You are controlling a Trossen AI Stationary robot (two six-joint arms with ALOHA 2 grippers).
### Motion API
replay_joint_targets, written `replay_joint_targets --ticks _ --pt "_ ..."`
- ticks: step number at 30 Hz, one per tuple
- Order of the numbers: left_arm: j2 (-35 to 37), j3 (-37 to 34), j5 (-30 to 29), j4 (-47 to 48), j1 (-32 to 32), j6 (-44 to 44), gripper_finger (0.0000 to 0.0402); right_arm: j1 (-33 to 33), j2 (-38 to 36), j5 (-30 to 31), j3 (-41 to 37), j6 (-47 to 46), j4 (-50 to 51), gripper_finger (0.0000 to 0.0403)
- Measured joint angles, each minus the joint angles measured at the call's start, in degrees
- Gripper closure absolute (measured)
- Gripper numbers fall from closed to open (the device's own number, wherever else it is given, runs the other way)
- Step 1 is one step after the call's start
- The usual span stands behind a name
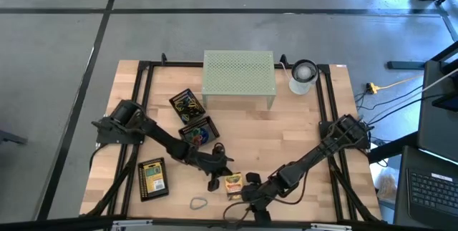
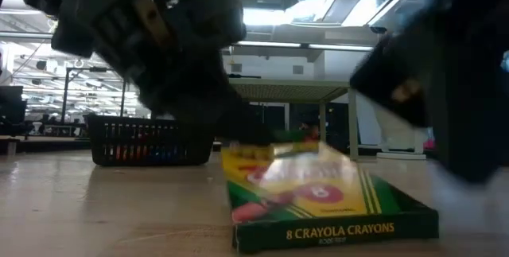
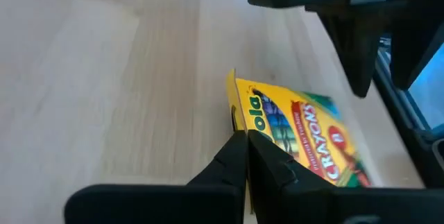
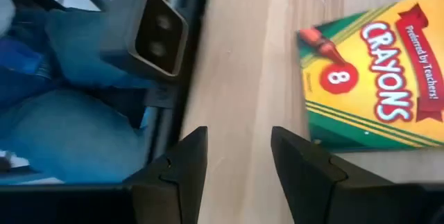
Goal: Pick & Place Office Desk Supplies
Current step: Put the pack of crayon into the bottom black bin
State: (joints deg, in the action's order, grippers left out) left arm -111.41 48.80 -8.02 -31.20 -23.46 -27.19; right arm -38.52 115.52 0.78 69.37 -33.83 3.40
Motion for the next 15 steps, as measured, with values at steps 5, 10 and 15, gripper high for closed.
replay_joint_targets --ticks 5,10,15 --pt "5.4 0.0 -2.6 5.4 0.0 3.4 0.0399 -0.7 -3.7 1.7 0.1 -0.2 2.9 0.0238" --pt "13.0 0.0 -8.7 15.3 -1.3 5.8 0.0399 -2.1 -6.8 7.0 0.1 1.5 3.8 0.0238" --pt "21.1 0.1 -13.8 21.3 -3.9 8.3 0.04 -2.6 -7.6 10.6 0.2 3.0 3.9 0.0238"
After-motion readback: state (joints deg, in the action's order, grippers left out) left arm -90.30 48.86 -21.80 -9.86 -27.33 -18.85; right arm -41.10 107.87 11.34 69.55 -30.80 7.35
